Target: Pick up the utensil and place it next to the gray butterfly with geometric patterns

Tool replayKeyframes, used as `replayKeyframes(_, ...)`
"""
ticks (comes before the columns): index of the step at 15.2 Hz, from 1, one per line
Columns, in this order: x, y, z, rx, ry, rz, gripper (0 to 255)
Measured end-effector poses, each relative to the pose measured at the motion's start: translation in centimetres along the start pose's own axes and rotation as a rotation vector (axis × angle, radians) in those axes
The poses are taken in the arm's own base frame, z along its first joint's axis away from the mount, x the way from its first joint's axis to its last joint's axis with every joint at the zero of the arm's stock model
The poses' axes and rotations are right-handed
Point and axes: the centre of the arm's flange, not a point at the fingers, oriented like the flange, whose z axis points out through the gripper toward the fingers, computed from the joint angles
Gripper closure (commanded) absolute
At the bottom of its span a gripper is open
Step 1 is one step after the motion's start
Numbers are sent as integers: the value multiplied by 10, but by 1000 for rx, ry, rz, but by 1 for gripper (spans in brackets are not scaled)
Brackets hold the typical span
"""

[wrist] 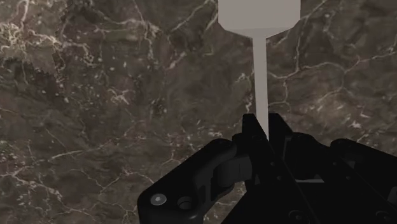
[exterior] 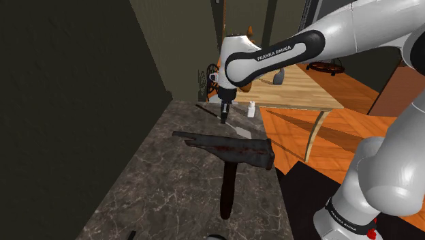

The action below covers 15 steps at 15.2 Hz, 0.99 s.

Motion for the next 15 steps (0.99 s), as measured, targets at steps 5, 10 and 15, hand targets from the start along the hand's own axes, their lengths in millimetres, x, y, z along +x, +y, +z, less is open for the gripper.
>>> replayKeyframes(5, 39, -58, 5, 0, 0, 0, 255)
replayKeyframes(10, 74, -108, 10, 0, 0, 0, 255)
replayKeyframes(15, 112, -166, 10, 0, 0, 0, 255)
